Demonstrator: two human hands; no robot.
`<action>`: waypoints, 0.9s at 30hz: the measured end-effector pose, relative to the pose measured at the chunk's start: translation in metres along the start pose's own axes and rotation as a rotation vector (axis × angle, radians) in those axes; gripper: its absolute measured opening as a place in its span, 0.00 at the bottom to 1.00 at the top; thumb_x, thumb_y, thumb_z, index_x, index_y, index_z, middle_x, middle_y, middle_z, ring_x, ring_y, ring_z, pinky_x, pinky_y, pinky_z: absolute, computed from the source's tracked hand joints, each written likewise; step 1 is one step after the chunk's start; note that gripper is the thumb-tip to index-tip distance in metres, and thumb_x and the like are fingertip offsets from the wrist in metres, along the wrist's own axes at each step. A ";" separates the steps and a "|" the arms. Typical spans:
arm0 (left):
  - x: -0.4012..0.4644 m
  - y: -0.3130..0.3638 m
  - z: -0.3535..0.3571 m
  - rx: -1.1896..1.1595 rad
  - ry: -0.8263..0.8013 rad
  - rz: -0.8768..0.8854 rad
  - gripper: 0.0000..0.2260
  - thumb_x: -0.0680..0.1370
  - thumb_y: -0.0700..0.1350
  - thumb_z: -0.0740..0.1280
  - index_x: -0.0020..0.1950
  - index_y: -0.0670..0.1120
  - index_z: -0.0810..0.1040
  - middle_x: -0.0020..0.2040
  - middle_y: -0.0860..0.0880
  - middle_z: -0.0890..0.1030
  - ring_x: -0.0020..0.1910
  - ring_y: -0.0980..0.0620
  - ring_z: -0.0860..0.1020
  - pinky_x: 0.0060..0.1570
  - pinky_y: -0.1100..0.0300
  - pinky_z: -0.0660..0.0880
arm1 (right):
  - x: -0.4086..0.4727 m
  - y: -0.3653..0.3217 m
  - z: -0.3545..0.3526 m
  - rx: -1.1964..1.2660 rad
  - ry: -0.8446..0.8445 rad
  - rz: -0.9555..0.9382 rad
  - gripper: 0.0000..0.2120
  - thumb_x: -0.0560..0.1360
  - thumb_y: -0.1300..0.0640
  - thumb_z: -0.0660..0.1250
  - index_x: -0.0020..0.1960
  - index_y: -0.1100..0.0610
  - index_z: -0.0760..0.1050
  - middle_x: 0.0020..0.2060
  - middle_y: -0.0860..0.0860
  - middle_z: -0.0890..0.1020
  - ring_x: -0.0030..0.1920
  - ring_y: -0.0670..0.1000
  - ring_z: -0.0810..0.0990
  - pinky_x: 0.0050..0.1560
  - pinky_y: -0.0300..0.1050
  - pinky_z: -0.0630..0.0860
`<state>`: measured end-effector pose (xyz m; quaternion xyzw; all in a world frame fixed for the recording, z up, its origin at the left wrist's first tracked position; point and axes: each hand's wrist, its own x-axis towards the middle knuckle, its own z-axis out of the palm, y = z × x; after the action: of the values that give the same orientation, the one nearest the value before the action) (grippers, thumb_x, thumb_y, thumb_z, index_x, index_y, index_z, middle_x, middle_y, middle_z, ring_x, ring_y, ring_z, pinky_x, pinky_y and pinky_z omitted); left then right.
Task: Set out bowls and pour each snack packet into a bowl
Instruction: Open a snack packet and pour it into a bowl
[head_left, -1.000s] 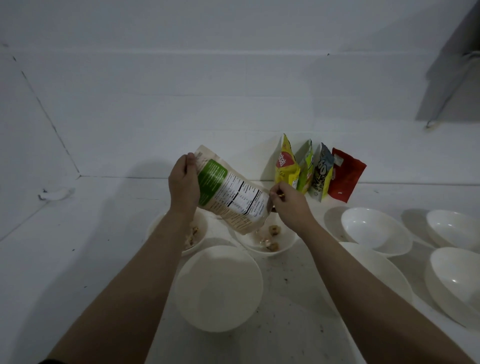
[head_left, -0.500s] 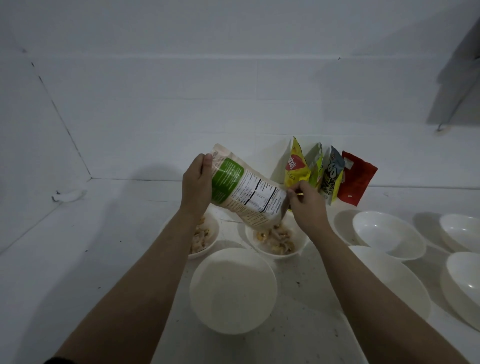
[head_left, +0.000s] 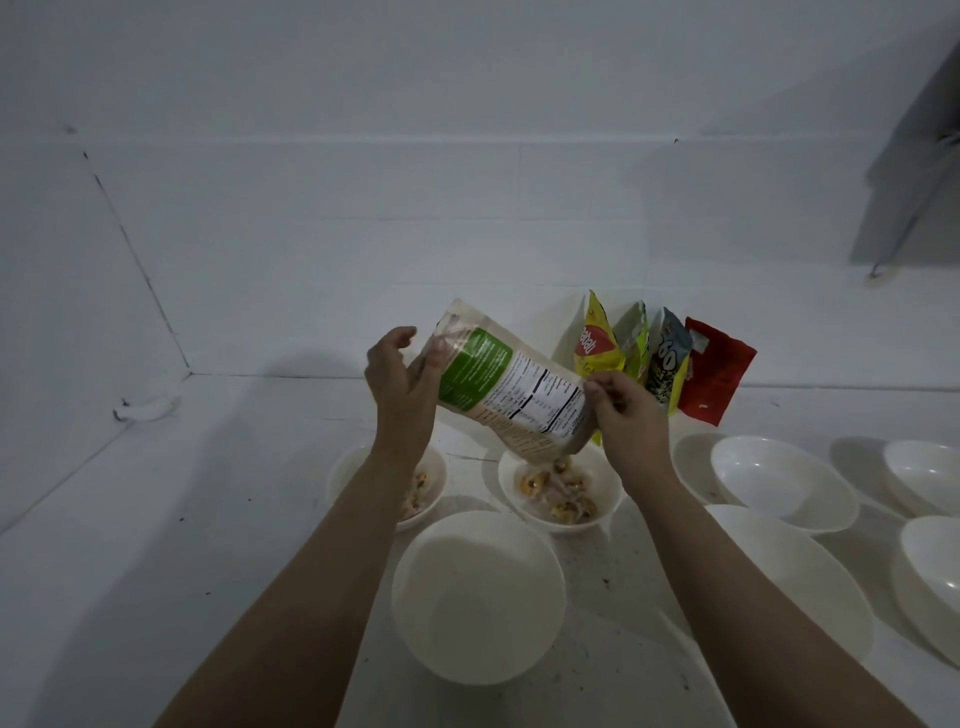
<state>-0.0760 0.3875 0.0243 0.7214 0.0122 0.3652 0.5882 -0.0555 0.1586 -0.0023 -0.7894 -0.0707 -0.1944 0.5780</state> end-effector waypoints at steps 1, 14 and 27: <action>-0.006 -0.002 0.002 -0.067 -0.002 -0.088 0.17 0.80 0.46 0.65 0.67 0.43 0.67 0.63 0.44 0.68 0.58 0.54 0.69 0.46 0.77 0.71 | -0.002 0.001 -0.001 0.007 0.011 0.007 0.06 0.80 0.57 0.65 0.47 0.51 0.80 0.40 0.48 0.84 0.44 0.50 0.81 0.45 0.46 0.76; -0.010 0.023 0.048 -0.510 -0.481 -0.393 0.20 0.76 0.47 0.68 0.67 0.47 0.70 0.62 0.49 0.81 0.60 0.51 0.80 0.48 0.58 0.80 | -0.019 -0.015 -0.026 0.022 -0.038 0.048 0.20 0.83 0.48 0.58 0.74 0.46 0.66 0.71 0.43 0.70 0.71 0.45 0.67 0.70 0.48 0.66; -0.009 0.033 0.059 -0.399 -0.582 -0.289 0.19 0.76 0.44 0.70 0.65 0.45 0.71 0.59 0.50 0.82 0.58 0.52 0.81 0.53 0.57 0.80 | 0.001 -0.059 -0.048 0.339 -0.194 0.021 0.19 0.81 0.48 0.63 0.70 0.51 0.72 0.63 0.47 0.81 0.63 0.46 0.79 0.60 0.45 0.77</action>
<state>-0.0645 0.3234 0.0457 0.6570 -0.1252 0.0533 0.7415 -0.0850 0.1325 0.0627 -0.6964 -0.1498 -0.0965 0.6951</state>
